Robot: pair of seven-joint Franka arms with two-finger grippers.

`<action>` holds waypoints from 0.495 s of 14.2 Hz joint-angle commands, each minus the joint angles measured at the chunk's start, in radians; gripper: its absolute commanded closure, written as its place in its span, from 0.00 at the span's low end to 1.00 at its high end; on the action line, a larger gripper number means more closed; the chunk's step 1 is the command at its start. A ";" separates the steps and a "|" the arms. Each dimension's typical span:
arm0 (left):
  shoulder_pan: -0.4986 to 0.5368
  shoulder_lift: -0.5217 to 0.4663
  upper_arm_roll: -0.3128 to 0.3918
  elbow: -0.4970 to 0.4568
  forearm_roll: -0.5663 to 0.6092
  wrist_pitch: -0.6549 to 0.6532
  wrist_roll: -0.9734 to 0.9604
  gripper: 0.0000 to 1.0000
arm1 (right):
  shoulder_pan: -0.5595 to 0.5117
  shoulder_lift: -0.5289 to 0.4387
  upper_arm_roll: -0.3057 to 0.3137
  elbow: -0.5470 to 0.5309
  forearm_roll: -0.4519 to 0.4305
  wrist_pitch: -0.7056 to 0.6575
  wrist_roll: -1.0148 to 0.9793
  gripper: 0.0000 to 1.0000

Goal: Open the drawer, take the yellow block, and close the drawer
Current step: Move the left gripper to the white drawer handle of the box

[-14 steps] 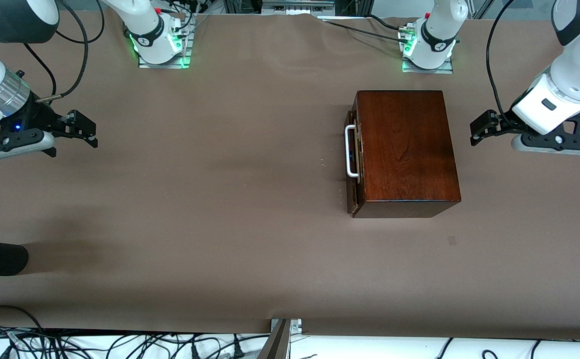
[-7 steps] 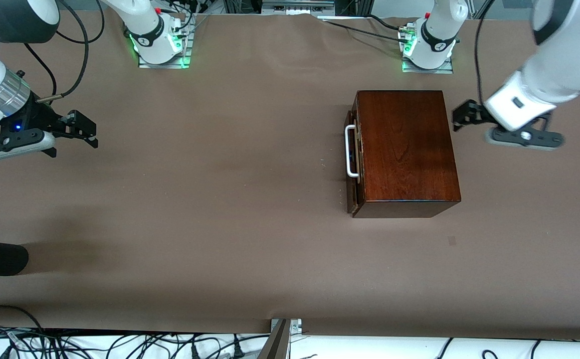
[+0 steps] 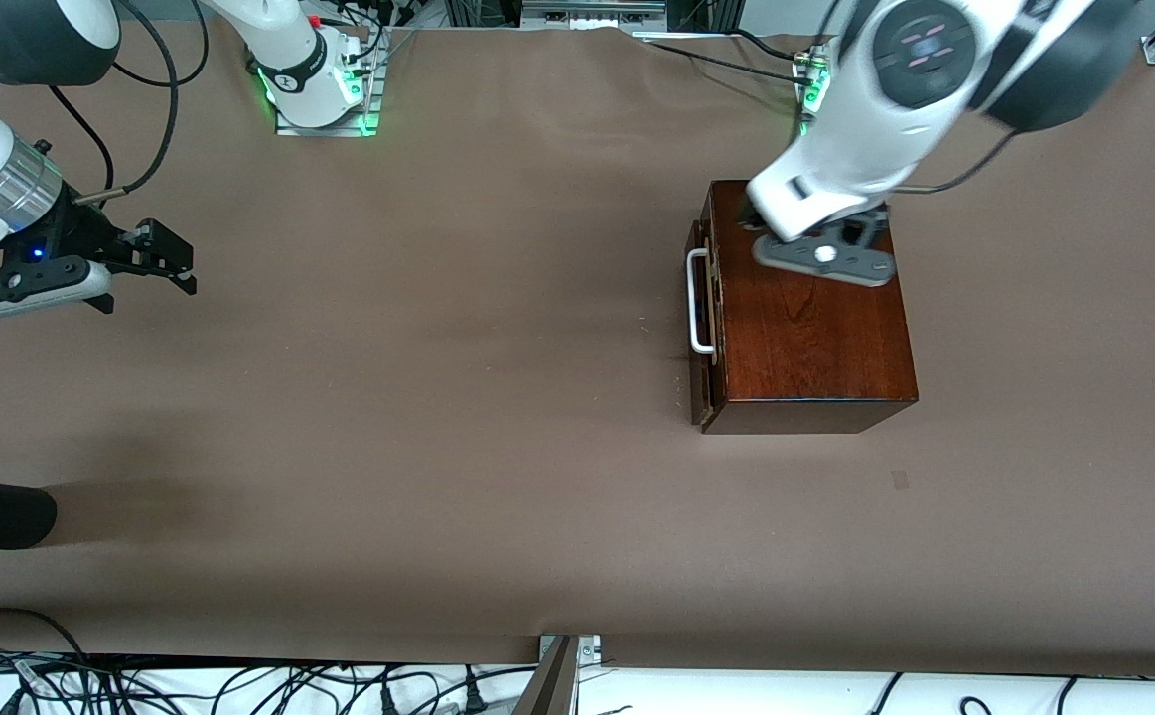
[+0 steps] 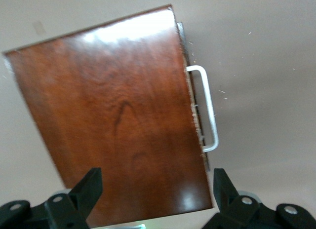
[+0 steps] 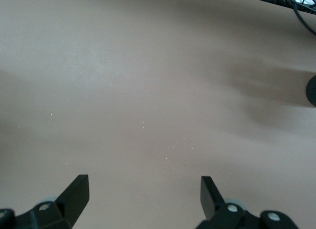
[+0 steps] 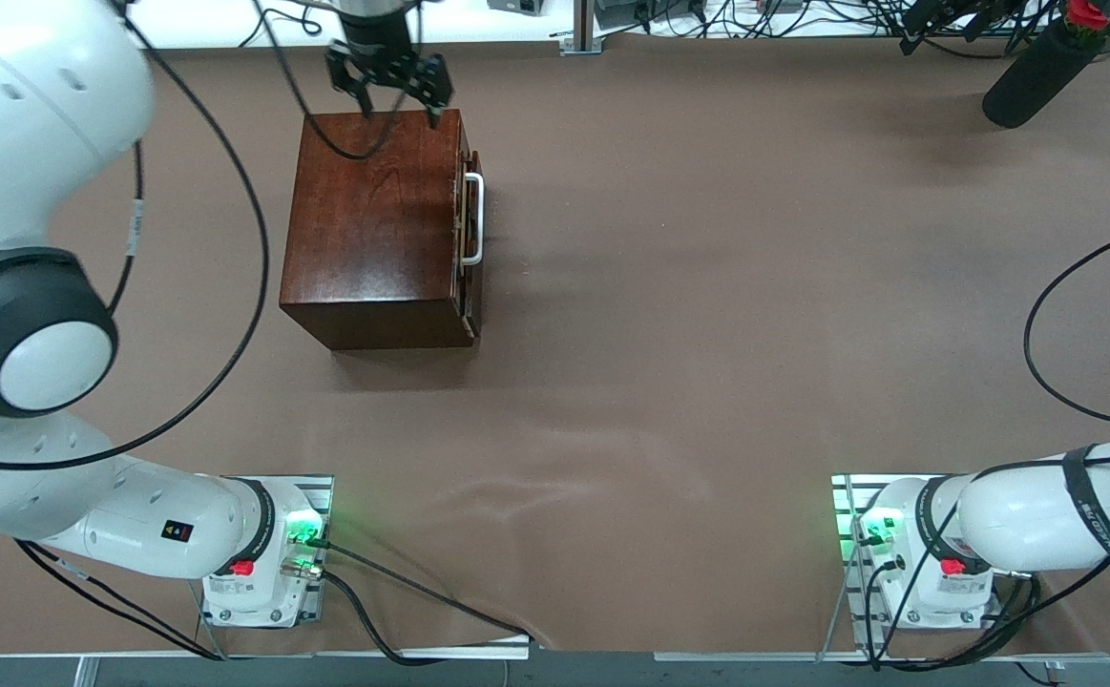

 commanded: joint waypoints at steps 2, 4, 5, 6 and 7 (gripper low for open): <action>-0.094 0.139 0.006 0.094 0.019 0.066 -0.171 0.00 | -0.004 0.003 0.004 0.014 0.002 -0.002 0.009 0.00; -0.134 0.185 0.006 0.083 0.027 0.164 -0.237 0.00 | -0.004 0.003 0.004 0.012 0.002 -0.007 0.009 0.00; -0.146 0.209 0.006 0.078 0.044 0.189 -0.247 0.00 | -0.004 0.003 0.004 0.012 0.002 -0.010 0.009 0.00; -0.160 0.225 0.006 0.080 0.073 0.192 -0.251 0.00 | -0.004 0.003 0.004 0.012 0.002 -0.007 0.009 0.00; -0.169 0.234 0.006 0.072 0.103 0.192 -0.251 0.00 | -0.003 0.003 0.004 0.012 0.002 -0.004 0.009 0.00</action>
